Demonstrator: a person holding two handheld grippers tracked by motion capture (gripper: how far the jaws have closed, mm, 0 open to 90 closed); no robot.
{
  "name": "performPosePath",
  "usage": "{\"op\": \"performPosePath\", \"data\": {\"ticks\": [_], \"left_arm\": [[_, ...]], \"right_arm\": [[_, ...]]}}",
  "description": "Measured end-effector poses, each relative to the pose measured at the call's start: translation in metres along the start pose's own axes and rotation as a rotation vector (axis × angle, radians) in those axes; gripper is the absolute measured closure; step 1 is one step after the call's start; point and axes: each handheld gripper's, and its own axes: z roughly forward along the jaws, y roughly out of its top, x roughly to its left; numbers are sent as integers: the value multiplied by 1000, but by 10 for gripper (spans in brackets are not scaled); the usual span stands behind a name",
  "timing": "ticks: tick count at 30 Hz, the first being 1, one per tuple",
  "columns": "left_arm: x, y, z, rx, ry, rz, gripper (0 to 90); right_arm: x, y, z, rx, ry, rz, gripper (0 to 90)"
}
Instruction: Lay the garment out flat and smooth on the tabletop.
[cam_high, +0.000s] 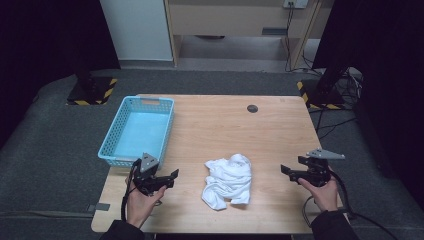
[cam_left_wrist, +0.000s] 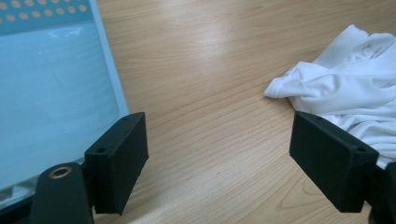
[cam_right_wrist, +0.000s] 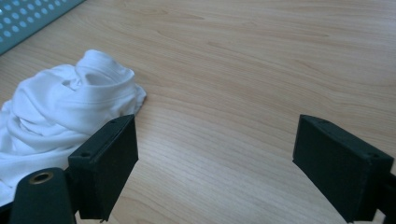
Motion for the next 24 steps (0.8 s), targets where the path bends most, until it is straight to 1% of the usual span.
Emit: {"op": "performPosePath", "data": {"ticks": [2,4,5,7,8,9,11,13,14,16,19,24], "left_arm": [[-1,1,1,0,-4,1,189],[-3,3,3,-1,-10,12,190],[-4,4,5,-6,-18,10,191],[-5,7,8,-13,-34,3,191],[-5,9,9,-12,-42,3,192],[-6,10,11,-15,-48,4,192],[-7,13,16,-23,-54,7,194],[-9,16,21,-24,-75,0,201],[-9,18,23,-18,-77,3,202],[-11,21,28,-18,-86,10,203],[-15,25,35,-21,-99,17,207],[-21,32,49,-24,-128,24,212]], "right_arm": [[2,3,3,-8,10,-1,155],[4,5,5,-8,13,-1,159],[6,8,8,-13,24,-2,164],[8,9,10,-12,28,-3,166],[11,12,13,-11,36,-9,180],[11,12,13,-11,36,-9,180],[14,15,17,-15,43,-15,194],[16,18,20,-19,53,-14,205],[18,21,24,-19,62,-17,224],[19,22,26,-19,66,-20,233],[23,25,34,-9,83,-30,260],[26,28,41,0,97,-39,283]]}}
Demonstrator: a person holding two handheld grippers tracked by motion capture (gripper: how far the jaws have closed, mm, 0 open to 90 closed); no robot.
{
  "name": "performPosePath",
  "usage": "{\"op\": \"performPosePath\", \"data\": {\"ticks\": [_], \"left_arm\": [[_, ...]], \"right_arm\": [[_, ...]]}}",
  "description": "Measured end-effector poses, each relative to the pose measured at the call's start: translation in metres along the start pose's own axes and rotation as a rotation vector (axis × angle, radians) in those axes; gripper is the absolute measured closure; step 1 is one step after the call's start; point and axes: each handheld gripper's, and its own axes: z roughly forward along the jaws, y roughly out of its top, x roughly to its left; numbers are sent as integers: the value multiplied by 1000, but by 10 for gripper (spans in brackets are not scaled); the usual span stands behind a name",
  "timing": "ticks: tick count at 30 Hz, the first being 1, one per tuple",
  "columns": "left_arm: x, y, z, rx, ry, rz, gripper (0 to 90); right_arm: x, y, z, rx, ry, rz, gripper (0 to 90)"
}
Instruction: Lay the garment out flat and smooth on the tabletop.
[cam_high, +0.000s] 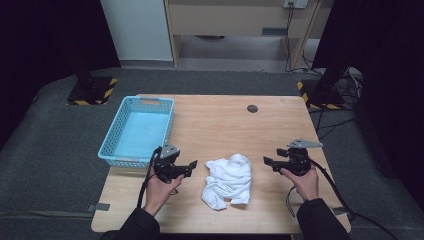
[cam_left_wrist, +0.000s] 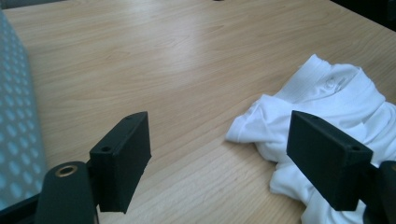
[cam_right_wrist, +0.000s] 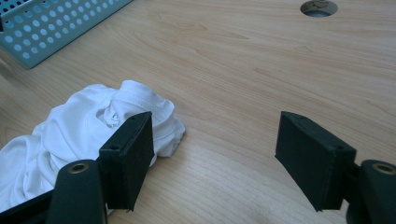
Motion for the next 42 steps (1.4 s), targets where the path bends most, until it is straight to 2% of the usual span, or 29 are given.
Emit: {"op": "performPosePath", "data": {"ticks": [13,18,21,26,27,34,42], "left_arm": [[-10,14,37,2,-72,17,249],[-15,15,51,26,-87,35,271],[-17,15,59,32,-102,25,279],[-19,13,75,59,-110,20,280],[-21,11,82,79,-117,24,280],[-26,7,92,122,-117,63,309],[-23,2,101,173,-112,66,386]], "right_arm": [[7,7,24,15,32,-7,344],[9,8,34,17,52,3,353],[10,9,40,17,58,9,369],[12,6,50,41,73,16,391],[13,5,53,47,77,20,401],[16,1,66,81,97,23,430],[20,-8,83,134,108,13,501]]}}
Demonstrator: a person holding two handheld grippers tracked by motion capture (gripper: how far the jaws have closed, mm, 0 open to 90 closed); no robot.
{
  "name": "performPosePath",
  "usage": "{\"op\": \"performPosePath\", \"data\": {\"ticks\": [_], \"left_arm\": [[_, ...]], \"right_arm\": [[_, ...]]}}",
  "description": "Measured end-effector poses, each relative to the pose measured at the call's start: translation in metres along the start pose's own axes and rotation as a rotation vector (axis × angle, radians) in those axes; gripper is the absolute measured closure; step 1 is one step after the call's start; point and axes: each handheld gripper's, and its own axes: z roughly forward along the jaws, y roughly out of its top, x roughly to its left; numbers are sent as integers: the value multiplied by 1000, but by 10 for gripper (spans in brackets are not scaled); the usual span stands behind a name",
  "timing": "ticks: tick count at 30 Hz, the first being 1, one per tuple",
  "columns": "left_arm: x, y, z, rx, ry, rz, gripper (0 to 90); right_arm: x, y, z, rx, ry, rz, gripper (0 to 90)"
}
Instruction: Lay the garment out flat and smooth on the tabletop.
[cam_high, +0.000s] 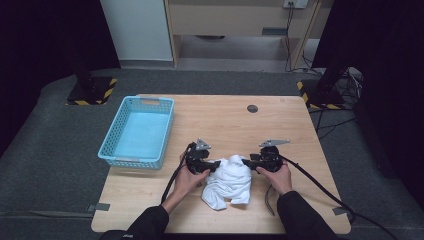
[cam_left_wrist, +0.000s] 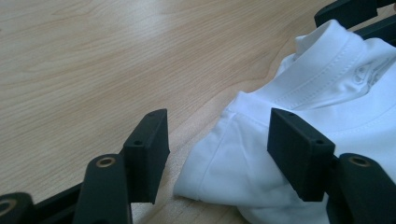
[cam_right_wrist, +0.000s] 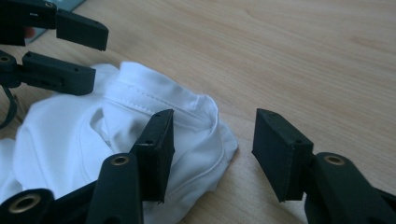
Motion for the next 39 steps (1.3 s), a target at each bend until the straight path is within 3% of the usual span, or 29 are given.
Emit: {"op": "performPosePath", "data": {"ticks": [7,14,17,22,28,39], "left_arm": [[-4,-2,6,48,5,22,500],[-11,-3,9,88,27,72,673],[-12,-3,7,95,22,74,750],[-11,-1,2,87,21,74,840],[-8,1,-3,78,30,55,864],[-3,16,-31,-25,32,7,867]], "right_arm": [[1,-2,2,8,8,-16,637],[3,-2,-1,15,3,-33,819],[3,-1,-3,8,-8,-46,875],[4,0,-7,-6,-13,-47,885],[4,4,-14,-40,-22,-43,887],[2,12,-35,-132,-38,-17,886]]}}
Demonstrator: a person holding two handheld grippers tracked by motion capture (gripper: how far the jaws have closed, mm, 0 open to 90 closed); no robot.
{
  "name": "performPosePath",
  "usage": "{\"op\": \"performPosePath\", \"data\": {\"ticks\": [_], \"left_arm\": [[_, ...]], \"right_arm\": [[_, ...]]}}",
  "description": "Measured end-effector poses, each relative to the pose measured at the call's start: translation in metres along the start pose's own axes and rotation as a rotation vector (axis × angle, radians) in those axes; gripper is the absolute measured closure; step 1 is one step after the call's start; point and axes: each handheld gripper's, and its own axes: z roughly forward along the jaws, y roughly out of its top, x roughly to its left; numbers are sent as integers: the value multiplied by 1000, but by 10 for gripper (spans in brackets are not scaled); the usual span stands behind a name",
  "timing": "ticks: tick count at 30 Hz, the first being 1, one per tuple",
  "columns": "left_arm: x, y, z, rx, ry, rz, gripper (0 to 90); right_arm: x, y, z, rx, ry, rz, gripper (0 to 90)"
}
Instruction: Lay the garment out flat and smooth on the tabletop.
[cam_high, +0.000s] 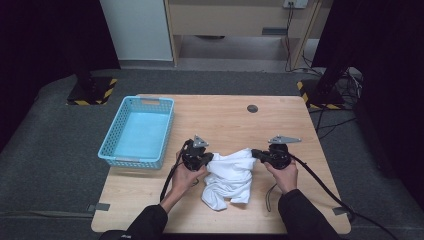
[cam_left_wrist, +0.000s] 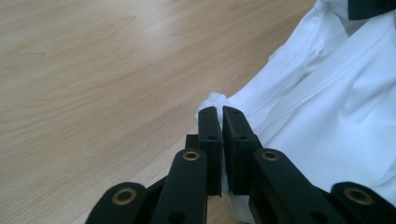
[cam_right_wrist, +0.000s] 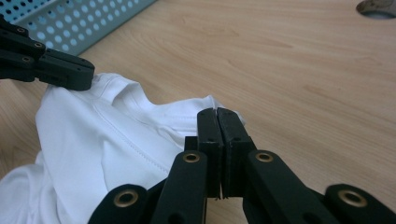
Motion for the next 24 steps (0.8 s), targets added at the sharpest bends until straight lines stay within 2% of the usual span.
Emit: {"op": "performPosePath", "data": {"ticks": [12,17,24], "left_arm": [[3,16,-29,-104,24,-23,868],[0,20,-36,-133,29,-14,868],[-4,34,-52,-178,56,24,868]], "right_arm": [[5,15,-22,-106,-11,8,887],[10,24,-31,-148,-18,-11,888],[15,39,-43,-195,-26,-39,888]]}}
